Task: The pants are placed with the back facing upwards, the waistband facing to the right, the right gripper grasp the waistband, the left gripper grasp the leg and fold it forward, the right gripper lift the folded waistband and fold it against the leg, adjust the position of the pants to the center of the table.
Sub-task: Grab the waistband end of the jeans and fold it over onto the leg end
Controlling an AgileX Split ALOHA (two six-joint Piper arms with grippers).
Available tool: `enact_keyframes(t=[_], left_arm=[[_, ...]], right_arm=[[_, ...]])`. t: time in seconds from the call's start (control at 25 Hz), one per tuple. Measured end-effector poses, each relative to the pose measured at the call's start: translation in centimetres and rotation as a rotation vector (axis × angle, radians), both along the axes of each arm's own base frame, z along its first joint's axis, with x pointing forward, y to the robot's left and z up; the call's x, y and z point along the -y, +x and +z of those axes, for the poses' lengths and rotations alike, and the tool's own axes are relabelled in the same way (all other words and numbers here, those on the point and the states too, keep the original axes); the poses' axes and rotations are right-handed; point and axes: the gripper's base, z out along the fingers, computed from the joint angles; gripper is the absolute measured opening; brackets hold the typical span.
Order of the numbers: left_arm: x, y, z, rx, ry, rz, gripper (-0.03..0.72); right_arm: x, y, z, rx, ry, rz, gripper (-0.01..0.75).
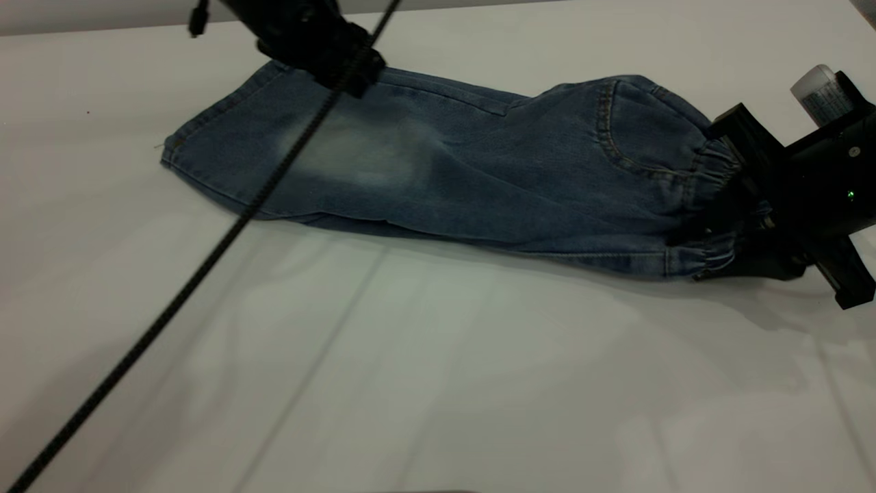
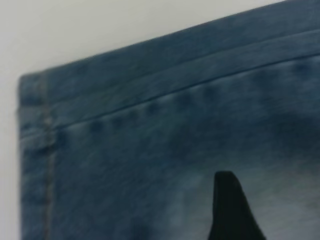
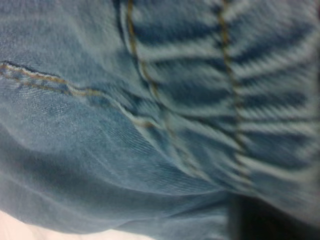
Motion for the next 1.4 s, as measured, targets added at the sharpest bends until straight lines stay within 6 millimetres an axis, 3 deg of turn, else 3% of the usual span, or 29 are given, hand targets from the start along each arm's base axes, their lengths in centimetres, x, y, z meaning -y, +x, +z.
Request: enact_keyframes(t=[0.04, 0.12, 0.44, 0.72, 0.84, 1.16, 1.4], left_arm=[[0.6, -0.3, 0.0, 0.000, 0.000, -0.014, 0.380], [1.6, -0.8, -0.4, -0.008, 0.004, -0.038, 0.380], [6.4, -3.6, -4.2, -0.061, 0.030, -0.160, 0.380], [11.4, -7.2, -4.6, -0.072, 0.005, -0.257, 0.379], [13.0, -8.5, -4.6, -0.080, -0.031, -0.263, 0.379], [16.1, -10.7, -4.9, -0.086, -0.171, -0.234, 0.379], [15.9, -11.1, -4.8, -0.128, -0.112, -0.238, 0.379]], right_arm=[[0.0, 0.0, 0.0, 0.010, -0.006, 0.014, 0.074], [0.0, 0.0, 0.0, 0.029, -0.016, 0.042, 0.047], [-0.5, 0.2, 0.9, 0.133, 0.004, 0.149, 0.044], [-2.1, 0.7, 7.3, 0.426, 0.194, 0.273, 0.044], [-2.2, 0.4, 9.7, 0.529, 0.175, 0.345, 0.044], [-2.1, -0.8, 12.3, 0.622, 0.133, 0.444, 0.044], [-2.3, -1.3, 12.5, 0.629, 0.150, 0.506, 0.044]])
